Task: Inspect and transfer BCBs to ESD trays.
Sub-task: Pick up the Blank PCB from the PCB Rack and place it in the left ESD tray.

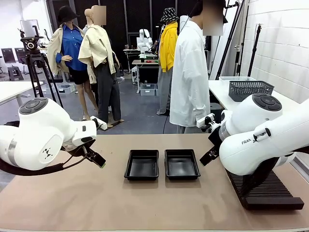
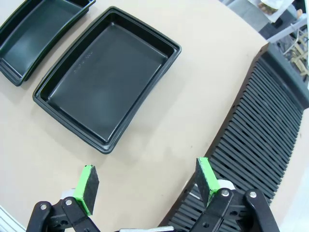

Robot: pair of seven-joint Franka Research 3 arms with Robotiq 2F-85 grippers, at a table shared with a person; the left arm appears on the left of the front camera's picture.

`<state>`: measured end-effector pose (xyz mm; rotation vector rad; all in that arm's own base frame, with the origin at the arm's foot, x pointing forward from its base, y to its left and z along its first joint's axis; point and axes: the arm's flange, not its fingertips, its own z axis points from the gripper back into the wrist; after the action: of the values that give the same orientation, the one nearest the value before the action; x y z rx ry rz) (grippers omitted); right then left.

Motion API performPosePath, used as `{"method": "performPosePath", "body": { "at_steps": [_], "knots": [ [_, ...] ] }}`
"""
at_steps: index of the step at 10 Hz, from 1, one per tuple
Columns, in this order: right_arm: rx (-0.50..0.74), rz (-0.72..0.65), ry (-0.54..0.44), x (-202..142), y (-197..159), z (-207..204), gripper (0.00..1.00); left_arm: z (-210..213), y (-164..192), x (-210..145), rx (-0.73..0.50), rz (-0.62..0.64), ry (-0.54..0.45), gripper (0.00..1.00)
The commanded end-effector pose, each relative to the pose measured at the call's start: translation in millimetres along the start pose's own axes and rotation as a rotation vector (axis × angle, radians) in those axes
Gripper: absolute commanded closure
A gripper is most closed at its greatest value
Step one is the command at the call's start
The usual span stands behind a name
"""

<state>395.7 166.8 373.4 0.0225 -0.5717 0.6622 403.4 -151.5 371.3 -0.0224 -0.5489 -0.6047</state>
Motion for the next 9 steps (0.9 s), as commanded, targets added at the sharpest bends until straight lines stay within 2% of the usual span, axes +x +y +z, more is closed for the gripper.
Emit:
{"method": "performPosePath", "body": {
  "at_steps": [1,3,4,5,6,7,9],
  "knots": [
    [0.0,0.0,0.0,0.0,0.0,0.0,0.0,0.0,0.0,0.0,0.0,0.0,0.0,0.0],
    [0.025,-0.034,-0.012,15.9,-13.7,28.5,0.0,28.7,34.4,-2.3,-0.172,0.072,0.031,0.0],
    [0.101,-0.06,-0.006,26.2,-26.9,46.9,0.0,40.8,53.7,-5.0,-0.208,0.133,0.079,0.0],
    [0.112,-0.125,0.031,34.6,-41.2,63.5,0.0,58.3,69.0,-8.5,-0.26,0.166,0.05,0.0],
    [0.215,-0.181,0.075,40.2,-55.8,77.9,0.0,78.0,85.0,-12.4,-0.38,0.182,0.008,0.0],
    [0.326,-0.231,0.091,42.2,-71.1,88.1,0.0,87.9,102.0,-16.6,-0.503,0.222,0.02,0.0],
    [0.444,-0.314,0.062,39.5,-110.2,104.9,0.0,97.3,141.4,-25.4,-0.709,0.271,-0.055,0.0]
  ]
}}
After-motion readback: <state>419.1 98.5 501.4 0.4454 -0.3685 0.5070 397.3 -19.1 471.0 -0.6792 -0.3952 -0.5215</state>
